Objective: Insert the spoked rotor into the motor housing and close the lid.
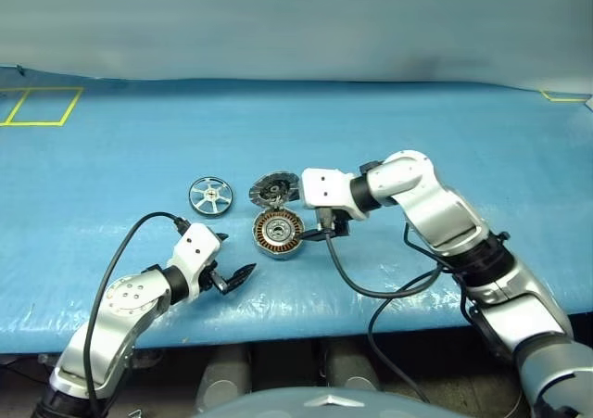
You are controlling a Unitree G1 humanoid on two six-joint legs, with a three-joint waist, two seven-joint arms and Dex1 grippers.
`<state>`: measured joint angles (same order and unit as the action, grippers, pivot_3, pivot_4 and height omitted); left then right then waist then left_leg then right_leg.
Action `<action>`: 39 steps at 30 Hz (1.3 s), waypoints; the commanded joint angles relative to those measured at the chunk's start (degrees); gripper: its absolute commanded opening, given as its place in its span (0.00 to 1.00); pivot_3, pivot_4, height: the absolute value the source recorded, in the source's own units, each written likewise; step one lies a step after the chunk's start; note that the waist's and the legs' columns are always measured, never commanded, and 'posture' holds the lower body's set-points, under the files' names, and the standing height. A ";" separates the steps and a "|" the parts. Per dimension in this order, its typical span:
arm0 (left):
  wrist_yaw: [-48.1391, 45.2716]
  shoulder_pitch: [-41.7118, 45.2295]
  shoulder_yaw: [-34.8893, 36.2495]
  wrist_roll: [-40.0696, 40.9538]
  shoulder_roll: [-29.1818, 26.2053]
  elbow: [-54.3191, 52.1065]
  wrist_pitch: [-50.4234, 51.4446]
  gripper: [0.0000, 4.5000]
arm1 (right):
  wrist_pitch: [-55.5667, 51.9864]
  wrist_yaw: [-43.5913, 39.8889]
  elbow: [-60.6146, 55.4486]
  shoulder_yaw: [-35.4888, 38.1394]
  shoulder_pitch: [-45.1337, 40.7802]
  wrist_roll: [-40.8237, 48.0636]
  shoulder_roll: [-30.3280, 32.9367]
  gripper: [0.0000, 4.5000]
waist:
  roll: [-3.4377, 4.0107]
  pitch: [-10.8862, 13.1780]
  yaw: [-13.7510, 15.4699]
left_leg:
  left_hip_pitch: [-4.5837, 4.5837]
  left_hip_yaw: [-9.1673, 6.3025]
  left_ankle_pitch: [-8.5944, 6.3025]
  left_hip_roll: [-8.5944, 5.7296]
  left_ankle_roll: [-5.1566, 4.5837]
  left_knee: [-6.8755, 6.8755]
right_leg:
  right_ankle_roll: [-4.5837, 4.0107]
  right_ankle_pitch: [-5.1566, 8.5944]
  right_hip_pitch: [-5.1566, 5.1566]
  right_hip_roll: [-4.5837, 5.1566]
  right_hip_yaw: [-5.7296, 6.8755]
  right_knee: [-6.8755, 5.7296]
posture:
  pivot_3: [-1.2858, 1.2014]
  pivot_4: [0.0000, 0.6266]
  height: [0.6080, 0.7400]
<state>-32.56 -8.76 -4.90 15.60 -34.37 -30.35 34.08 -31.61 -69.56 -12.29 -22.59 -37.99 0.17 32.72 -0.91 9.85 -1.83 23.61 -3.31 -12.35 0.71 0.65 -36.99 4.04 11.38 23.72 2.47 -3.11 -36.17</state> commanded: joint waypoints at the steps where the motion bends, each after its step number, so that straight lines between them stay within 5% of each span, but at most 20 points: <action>1: 0.26 0.27 0.41 -1.57 0.14 -0.95 -3.41 1.00 | -1.78 4.67 -5.49 7.91 6.95 4.07 0.97 0.84 | -0.01 0.00 0.02 | 0.00 0.03 0.00 0.00 0.00 0.00 | 0.01 0.00 0.01 0.00 -0.02 0.00 | 0.52 0.24 1.00; 8: -0.50 -0.67 0.13 -2.02 0.25 -1.11 -4.67 1.00 | -0.91 20.01 -14.07 17.67 26.55 5.84 -2.95 0.84 | -0.02 -0.02 0.14 | 0.01 0.06 -0.01 0.03 -0.01 0.02 | -0.01 0.02 0.04 -0.01 -0.04 -0.01 | 0.52 0.24 1.00; 12: -0.98 -0.42 0.22 -1.54 0.38 -1.14 -4.82 1.00 | 1.79 38.90 -12.04 19.47 35.12 0.26 -13.78 0.84 | -0.03 -0.04 -0.07 | -0.03 0.12 -0.01 0.07 0.01 -0.07 | 0.00 0.02 0.07 -0.04 -0.09 -0.12 | 0.52 0.24 1.00; 17: -2.38 -0.19 0.06 -1.22 0.04 -1.34 -4.94 1.00 | 8.65 49.55 -5.79 18.80 38.94 -2.22 -21.67 0.84 | 0.00 -0.02 -0.31 | -0.02 0.20 -0.01 0.06 0.02 -0.07 | 0.00 0.02 0.09 0.00 -0.15 -0.09 | 0.52 0.24 1.00; 39: -0.83 -1.36 -0.23 -2.56 1.98 -1.26 -7.17 1.00 | 12.74 55.50 11.51 17.71 32.28 -0.04 -28.65 0.84 | 0.01 -0.03 -0.36 | -0.07 0.20 -0.01 0.11 0.01 0.01 | -0.01 0.02 0.07 -0.05 -0.16 -0.09 | 0.52 0.24 1.00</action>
<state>-33.72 -9.96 -5.11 13.48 -32.69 -30.26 28.12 -18.78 -14.70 -1.25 -6.34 -5.50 -0.89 4.21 -0.90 9.82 -2.19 23.54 -3.11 -12.36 0.82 0.66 -36.98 4.03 11.40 23.79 2.42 -3.27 -36.26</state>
